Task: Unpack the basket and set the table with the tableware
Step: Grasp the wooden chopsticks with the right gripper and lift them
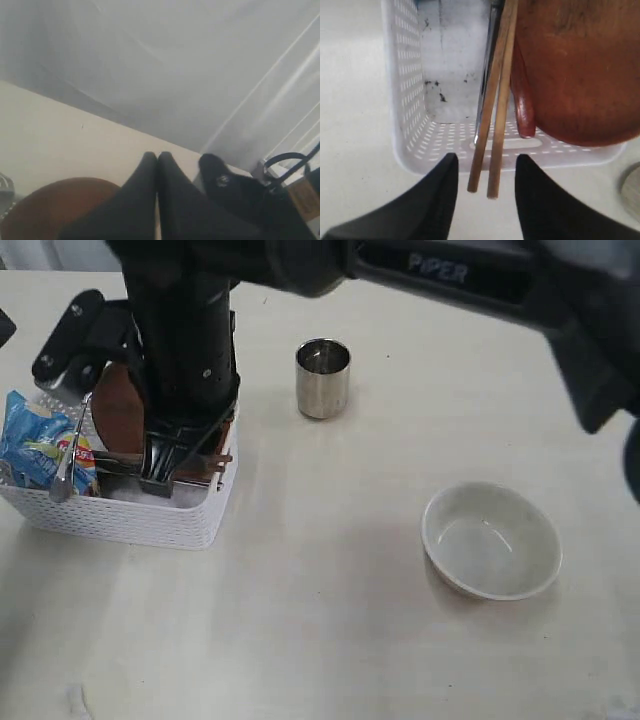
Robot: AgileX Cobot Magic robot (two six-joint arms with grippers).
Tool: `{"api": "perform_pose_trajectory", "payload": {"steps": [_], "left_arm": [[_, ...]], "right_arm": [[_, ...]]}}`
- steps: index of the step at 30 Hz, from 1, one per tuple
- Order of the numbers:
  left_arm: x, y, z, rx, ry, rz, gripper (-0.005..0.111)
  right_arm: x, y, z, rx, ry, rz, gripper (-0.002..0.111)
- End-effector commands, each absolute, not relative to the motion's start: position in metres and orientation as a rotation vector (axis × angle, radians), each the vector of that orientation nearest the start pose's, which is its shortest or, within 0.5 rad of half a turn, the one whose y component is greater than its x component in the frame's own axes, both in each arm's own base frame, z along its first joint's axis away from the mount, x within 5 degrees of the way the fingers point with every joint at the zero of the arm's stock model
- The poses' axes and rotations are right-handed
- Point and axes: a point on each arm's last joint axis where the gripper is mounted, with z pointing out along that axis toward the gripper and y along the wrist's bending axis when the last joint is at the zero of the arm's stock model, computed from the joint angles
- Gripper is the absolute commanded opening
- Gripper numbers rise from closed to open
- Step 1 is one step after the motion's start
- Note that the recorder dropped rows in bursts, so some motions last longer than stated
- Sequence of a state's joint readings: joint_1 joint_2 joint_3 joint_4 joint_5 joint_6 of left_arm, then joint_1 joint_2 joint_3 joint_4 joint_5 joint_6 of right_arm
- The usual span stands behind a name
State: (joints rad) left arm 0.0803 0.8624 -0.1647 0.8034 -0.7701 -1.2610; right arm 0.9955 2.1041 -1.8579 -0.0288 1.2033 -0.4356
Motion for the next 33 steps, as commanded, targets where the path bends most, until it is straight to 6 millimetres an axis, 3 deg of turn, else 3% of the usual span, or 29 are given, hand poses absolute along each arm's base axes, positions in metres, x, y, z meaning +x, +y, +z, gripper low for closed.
{"api": "perform_pose_trajectory", "payload": {"steps": [1, 7, 22, 26, 30, 33], "left_arm": [[0.144, -0.036, 0.235, -0.098, 1.658, -0.823, 0.0], [0.144, -0.037, 0.235, -0.08, 1.66, -0.813, 0.0], [0.143, -0.038, 0.233, -0.043, 1.673, -0.795, 0.0], [0.143, -0.038, 0.233, -0.039, 1.672, -0.791, 0.0], [0.144, -0.037, 0.232, -0.037, 1.683, -0.767, 0.0], [0.144, -0.035, 0.23, -0.05, 1.705, -0.74, 0.0]], "right_arm": [[0.254, 0.382, 0.224, -1.902, 2.26, 0.029, 0.053], [0.267, 0.398, 0.23, -1.832, 2.224, 0.034, 0.056], [0.273, 0.408, 0.188, -1.87, 2.288, 0.001, 0.054], [0.276, 0.409, 0.181, -1.875, 2.275, -0.034, 0.032], [0.28, 0.407, 0.182, -1.876, 2.247, -0.093, -0.001], [0.28, 0.407, 0.187, -1.87, 2.235, -0.102, 0.0]]}}
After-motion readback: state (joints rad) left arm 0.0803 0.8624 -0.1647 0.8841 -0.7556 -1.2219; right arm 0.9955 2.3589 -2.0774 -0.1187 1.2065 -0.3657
